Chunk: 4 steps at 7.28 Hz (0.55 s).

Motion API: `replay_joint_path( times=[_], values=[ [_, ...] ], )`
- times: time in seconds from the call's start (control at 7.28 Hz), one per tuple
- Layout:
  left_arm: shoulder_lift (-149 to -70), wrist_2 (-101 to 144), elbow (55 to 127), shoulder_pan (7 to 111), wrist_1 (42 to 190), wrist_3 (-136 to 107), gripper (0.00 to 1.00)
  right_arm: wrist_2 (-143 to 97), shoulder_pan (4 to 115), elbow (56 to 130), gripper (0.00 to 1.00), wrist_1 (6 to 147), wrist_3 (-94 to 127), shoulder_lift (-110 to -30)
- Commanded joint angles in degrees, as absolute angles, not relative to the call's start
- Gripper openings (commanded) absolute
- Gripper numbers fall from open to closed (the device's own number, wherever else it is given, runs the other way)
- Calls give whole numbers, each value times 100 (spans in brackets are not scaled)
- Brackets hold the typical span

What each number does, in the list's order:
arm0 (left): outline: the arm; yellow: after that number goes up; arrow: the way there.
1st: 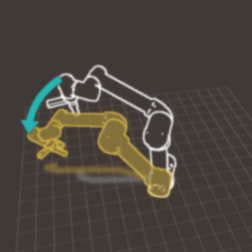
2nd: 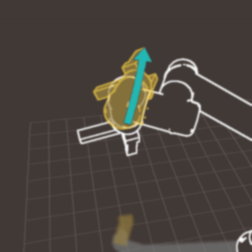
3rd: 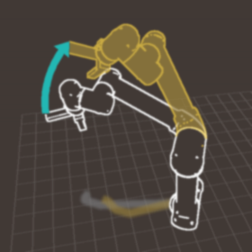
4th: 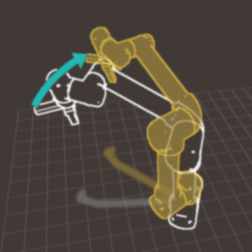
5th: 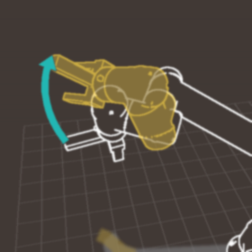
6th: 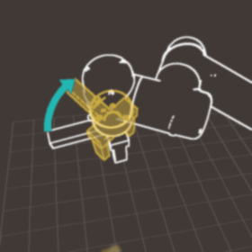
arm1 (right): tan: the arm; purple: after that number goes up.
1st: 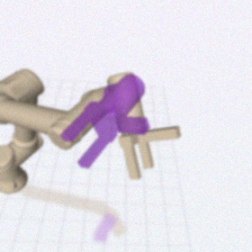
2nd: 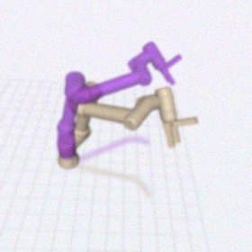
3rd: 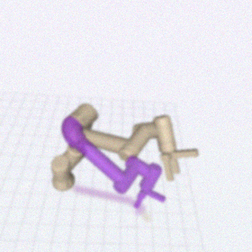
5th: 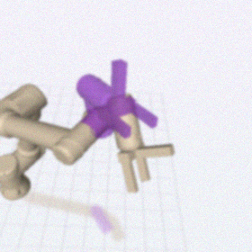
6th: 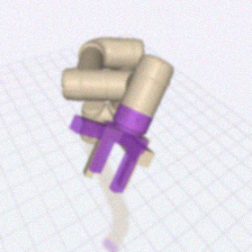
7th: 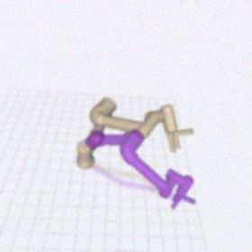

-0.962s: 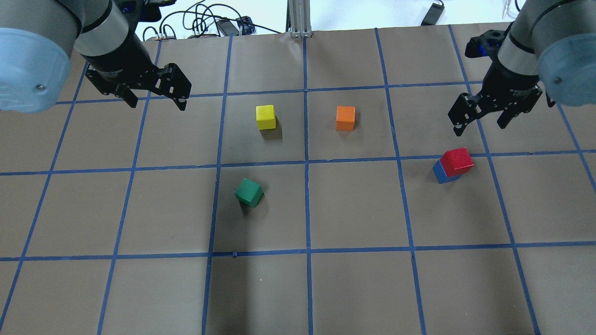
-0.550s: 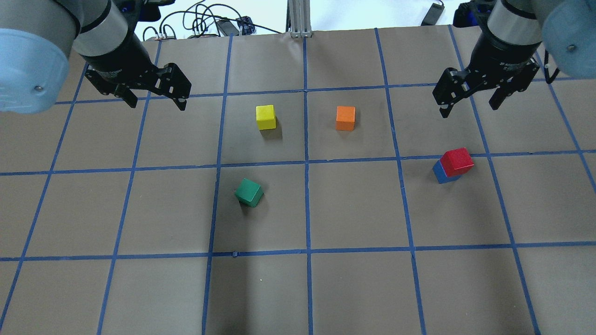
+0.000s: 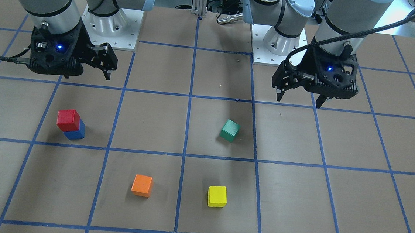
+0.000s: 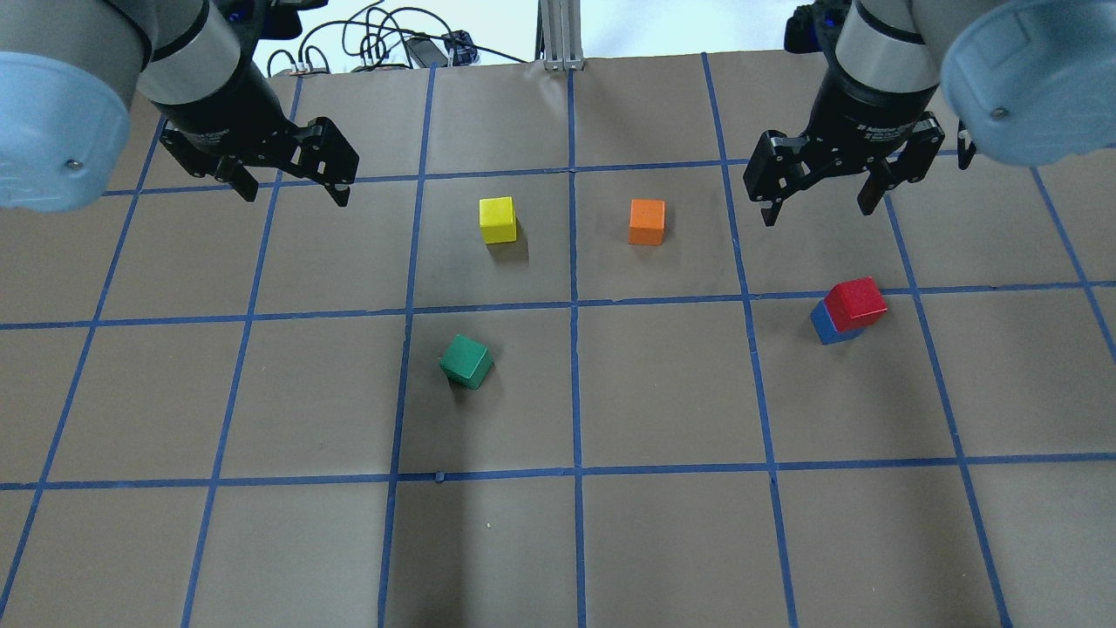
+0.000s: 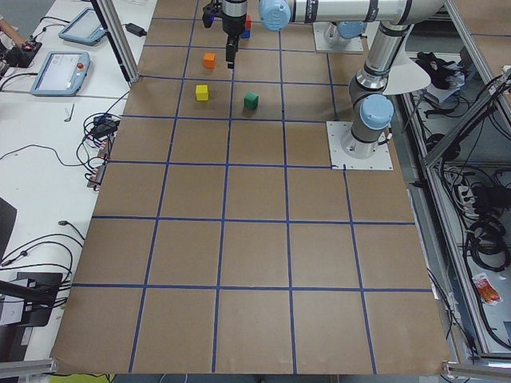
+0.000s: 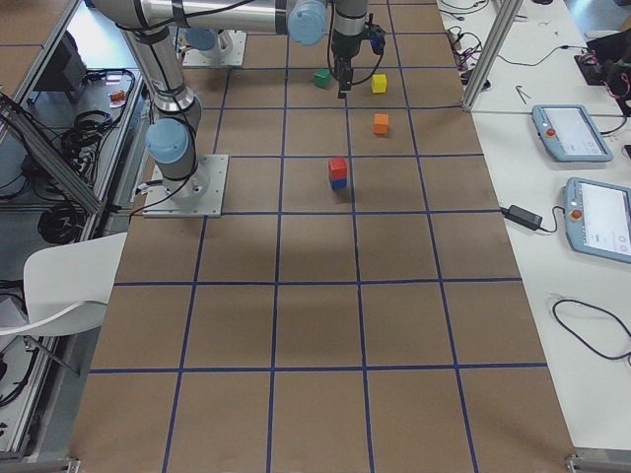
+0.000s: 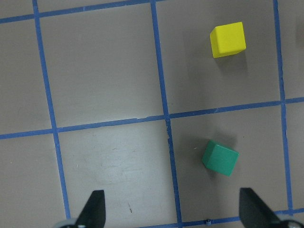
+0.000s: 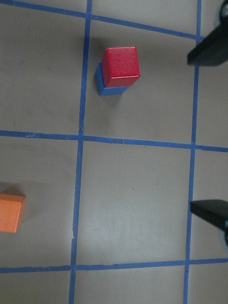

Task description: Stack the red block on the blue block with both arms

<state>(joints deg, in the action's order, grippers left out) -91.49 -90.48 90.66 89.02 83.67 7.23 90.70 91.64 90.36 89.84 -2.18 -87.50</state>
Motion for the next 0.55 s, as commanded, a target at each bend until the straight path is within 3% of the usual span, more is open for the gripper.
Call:
replay_joint_path(
  times=[0.0,0.41],
  values=[
    [-9132,-9053,9079,8903,8367,729,100,9062,9299,9035,100,8991,-62,-8763],
    [-9123,-9053,9079,8903,8367,729,100,8859,9299,9035,100,9000,-53,-8772]
  ],
)
